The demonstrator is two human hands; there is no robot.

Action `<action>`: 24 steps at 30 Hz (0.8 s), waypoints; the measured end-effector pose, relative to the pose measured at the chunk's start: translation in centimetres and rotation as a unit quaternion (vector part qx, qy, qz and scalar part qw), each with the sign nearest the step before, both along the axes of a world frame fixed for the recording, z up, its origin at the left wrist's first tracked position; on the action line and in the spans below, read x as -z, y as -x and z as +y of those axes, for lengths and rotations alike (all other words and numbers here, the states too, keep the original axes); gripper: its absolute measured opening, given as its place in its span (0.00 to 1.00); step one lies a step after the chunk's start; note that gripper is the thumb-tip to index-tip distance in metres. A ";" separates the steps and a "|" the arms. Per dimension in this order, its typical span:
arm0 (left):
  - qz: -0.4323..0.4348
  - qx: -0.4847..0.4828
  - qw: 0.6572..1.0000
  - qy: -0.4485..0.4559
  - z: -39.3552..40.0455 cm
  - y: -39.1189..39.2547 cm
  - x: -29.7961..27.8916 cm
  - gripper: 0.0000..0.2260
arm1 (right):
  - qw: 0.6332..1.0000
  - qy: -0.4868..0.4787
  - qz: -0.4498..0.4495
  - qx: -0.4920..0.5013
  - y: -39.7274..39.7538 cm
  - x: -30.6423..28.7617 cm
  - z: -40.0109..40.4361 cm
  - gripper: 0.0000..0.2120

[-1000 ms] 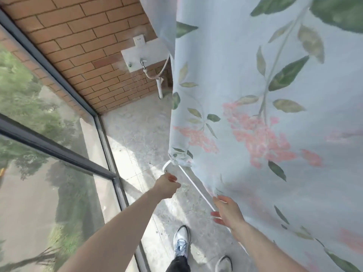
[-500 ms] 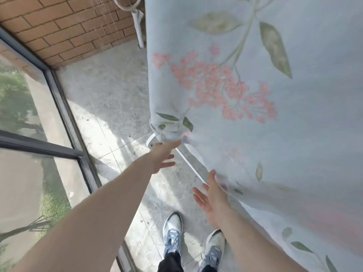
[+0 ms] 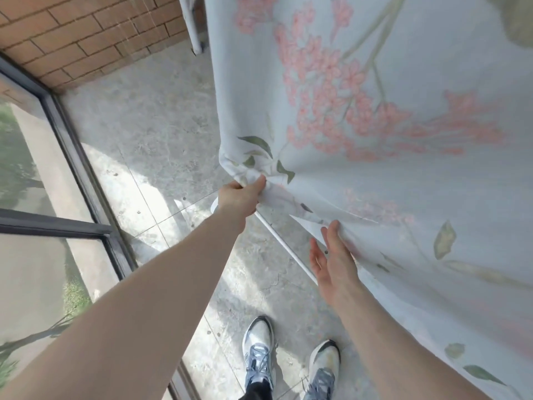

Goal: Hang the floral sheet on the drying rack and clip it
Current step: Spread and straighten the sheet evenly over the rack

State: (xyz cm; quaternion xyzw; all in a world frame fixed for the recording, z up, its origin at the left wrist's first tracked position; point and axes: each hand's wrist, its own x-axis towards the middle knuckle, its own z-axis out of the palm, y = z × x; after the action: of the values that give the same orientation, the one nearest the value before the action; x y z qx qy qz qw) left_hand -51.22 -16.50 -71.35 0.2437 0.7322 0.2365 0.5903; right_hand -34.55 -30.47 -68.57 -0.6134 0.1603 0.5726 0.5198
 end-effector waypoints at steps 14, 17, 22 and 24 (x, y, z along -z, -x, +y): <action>0.111 0.041 0.992 -0.037 3.2 -0.9 3.0 0.19 | 0.982 0.150 -0.111 -0.041 1.4 5.9 3.3 0.10; 0.137 0.060 0.988 -0.043 3.6 -1.2 3.9 0.21 | 0.979 0.154 -0.117 -0.062 2.6 7.4 2.7 0.11; 0.154 0.074 0.984 -0.041 3.7 -1.5 5.7 0.20 | 0.975 0.162 -0.132 -0.074 3.4 9.8 3.0 0.13; 0.156 0.081 0.984 -0.039 3.9 -1.3 6.4 0.20 | 0.974 0.165 -0.131 -0.082 3.1 10.9 3.3 0.12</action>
State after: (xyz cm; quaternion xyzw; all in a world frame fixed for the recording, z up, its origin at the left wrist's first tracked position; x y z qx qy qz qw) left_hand -49.89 -12.61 -77.80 0.3590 0.7836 0.1749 0.4760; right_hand -37.65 -27.16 -79.49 -0.7714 0.1324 0.4934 0.3794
